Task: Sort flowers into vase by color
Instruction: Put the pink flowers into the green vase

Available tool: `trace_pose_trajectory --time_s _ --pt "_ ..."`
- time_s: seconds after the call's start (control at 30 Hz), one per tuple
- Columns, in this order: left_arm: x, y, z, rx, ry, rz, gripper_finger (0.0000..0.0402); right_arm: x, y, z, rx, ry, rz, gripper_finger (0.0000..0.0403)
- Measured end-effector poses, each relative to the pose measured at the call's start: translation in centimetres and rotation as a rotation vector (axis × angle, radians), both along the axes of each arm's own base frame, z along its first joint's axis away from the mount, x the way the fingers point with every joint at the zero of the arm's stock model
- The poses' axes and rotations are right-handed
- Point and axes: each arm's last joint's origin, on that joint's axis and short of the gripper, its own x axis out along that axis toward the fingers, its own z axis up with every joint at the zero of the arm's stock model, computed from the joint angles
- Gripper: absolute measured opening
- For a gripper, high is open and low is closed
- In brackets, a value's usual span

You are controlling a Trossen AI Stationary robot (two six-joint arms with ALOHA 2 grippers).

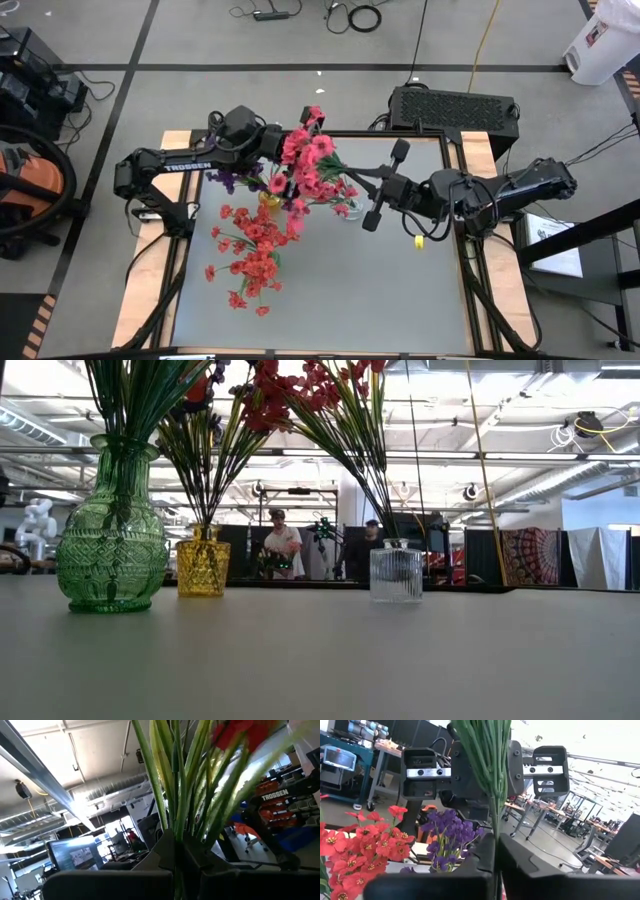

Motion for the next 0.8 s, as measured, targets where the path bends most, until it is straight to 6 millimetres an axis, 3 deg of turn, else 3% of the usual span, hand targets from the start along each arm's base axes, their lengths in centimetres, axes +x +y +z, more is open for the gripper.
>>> trace_pose_trajectory --time_s 0.23,0.4,0.6,0.8 --pt "0.1 0.0 -0.1 -0.005 0.018 0.000 0.0011 0.0 0.0 -0.2 -0.007 0.023 0.000 0.0003" --pt "0.0 0.4 -0.2 -0.004 0.040 0.031 0.0057 0.0 0.0 -0.2 -0.005 0.025 -0.006 0.0001" --pt "-0.9 1.2 0.1 -0.034 0.098 0.238 0.0124 -1.0 -0.5 0.6 -0.024 0.006 -0.103 0.0001" --pt "-3.5 1.7 1.0 0.017 0.191 0.478 0.0141 -3.7 -1.0 2.4 -0.020 -0.054 -0.141 0.0000"
